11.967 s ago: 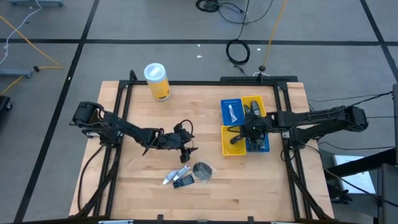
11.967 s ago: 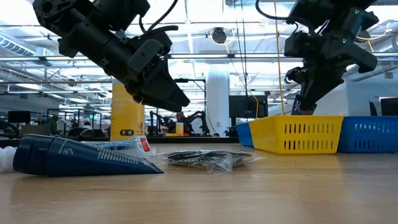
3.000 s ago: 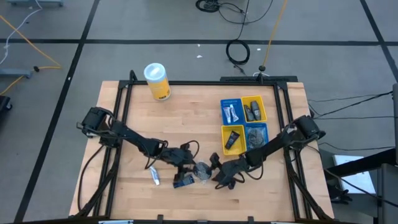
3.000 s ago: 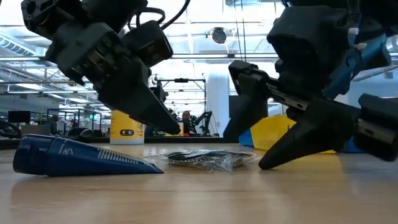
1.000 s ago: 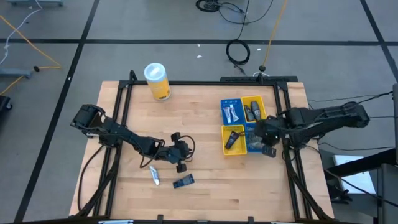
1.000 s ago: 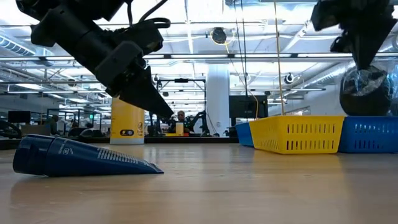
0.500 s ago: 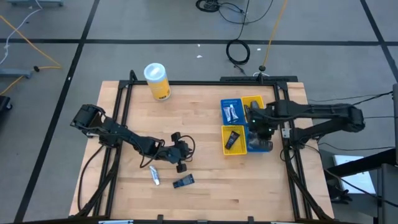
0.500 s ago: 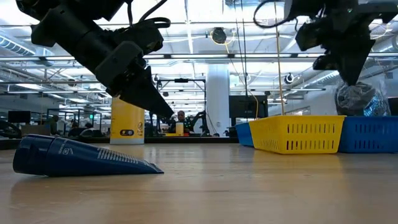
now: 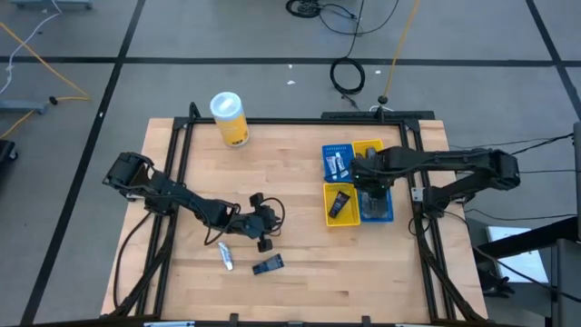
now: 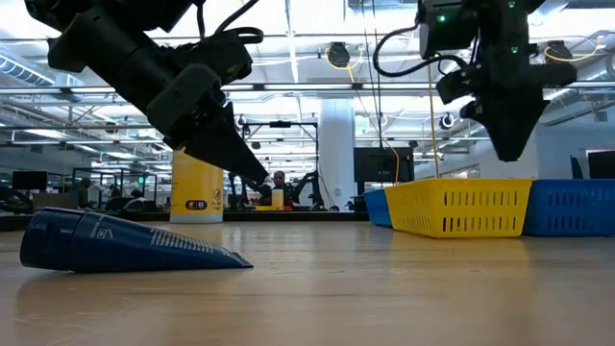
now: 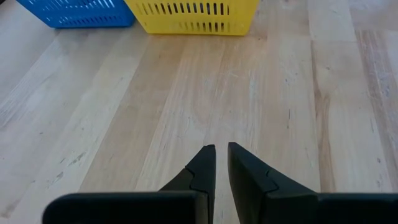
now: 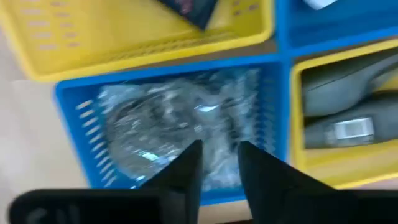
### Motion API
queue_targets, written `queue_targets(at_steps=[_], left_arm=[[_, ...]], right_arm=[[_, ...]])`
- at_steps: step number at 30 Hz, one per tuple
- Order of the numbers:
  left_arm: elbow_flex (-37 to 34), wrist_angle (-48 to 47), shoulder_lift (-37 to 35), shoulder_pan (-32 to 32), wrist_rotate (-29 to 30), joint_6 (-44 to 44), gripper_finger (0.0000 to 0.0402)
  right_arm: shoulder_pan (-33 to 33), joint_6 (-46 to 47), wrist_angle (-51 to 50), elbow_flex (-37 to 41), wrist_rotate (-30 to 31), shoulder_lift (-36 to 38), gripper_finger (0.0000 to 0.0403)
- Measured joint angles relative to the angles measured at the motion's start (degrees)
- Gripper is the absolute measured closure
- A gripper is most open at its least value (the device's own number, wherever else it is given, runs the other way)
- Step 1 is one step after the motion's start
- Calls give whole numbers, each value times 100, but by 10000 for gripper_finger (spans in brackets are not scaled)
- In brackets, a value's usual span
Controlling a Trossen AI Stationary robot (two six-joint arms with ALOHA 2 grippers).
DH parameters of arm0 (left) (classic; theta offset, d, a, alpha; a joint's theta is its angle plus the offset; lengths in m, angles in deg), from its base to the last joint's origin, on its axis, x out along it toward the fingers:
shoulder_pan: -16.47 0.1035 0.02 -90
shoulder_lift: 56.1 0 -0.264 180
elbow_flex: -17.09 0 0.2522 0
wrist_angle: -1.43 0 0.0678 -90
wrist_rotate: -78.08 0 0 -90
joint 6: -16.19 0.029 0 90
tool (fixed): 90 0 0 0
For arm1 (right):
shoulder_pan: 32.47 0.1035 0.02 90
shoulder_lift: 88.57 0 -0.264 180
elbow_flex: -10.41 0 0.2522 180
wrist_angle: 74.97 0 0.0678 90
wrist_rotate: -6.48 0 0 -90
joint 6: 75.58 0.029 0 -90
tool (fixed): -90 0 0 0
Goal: Pick & Place Travel size toiletries
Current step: Put the black hairbrush into the bottom blue bin
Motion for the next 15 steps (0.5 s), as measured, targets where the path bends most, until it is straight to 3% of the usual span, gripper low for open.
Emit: queue_targets(at_steps=[4, 7, 11, 15], left_arm=[[0, -2, 0, 0, 0, -2, 357], [2, -4, 0, 0, 0, -4, 357], [4, -54, 0, -2, 0, -44, 357], [4, -115, 0, -41, -2, -133, 357]], right_arm=[[0, -57, 47, 0, 467, 103, 274], [25, 604, 50, 0, 784, 294, 258], [306, 1948, 301, 206, 1163, 570, 262], [673, 3180, 595, 942, 1464, 881, 291]])
